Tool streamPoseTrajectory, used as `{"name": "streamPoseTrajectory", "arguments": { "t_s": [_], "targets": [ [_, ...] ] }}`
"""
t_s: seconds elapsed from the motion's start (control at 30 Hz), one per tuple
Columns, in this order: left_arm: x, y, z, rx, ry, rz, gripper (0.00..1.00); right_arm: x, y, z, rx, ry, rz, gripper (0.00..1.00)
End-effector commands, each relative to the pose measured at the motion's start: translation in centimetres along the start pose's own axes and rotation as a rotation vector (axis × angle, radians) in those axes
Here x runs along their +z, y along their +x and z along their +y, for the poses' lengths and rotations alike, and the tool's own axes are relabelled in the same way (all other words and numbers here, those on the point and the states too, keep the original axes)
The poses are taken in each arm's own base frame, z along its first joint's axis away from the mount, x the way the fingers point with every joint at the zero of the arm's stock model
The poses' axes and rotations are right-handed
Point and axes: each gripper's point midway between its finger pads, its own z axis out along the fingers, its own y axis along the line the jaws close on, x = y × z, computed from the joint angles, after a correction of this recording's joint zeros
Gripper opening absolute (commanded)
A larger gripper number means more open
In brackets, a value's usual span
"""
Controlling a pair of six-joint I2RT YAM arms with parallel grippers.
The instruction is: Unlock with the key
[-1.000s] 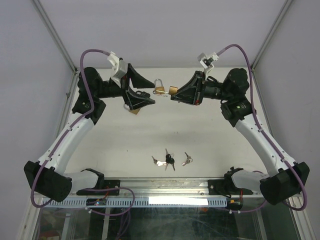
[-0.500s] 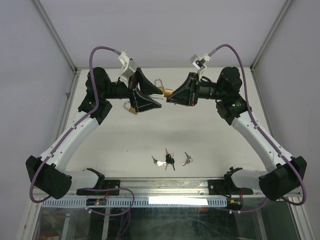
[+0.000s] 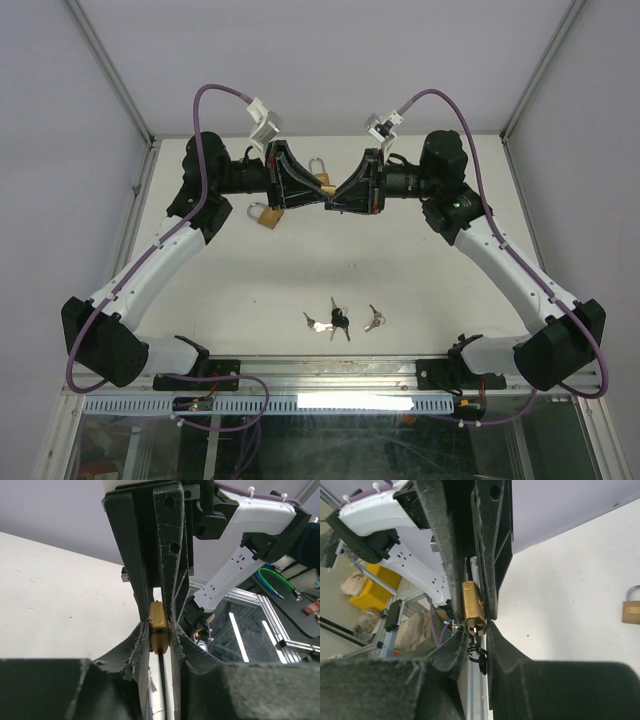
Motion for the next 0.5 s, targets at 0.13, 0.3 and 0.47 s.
{"name": "streamPoseTrajectory", "arguments": {
  "t_s": [0.13,0.3,0.47],
  "targets": [
    [0.3,-0.9,-1.2,0.017,0.02,-0.013,0.0,0.1,-2.9,1.8,-0.126,-0.028,-0.05,0.0],
    [0.0,-0.7,-0.2,-0.048,-0.062,-0.034,0.0,0.1,-2.3,1.7,-0.119,-0.027,-0.035,0.0],
    [-3.4,1.9,3.8,-0.246,-0.225,-0.062,0.0,-1.1,-0.7,-1.1,-0.071,0.1,0.004,0.99]
  ]
}}
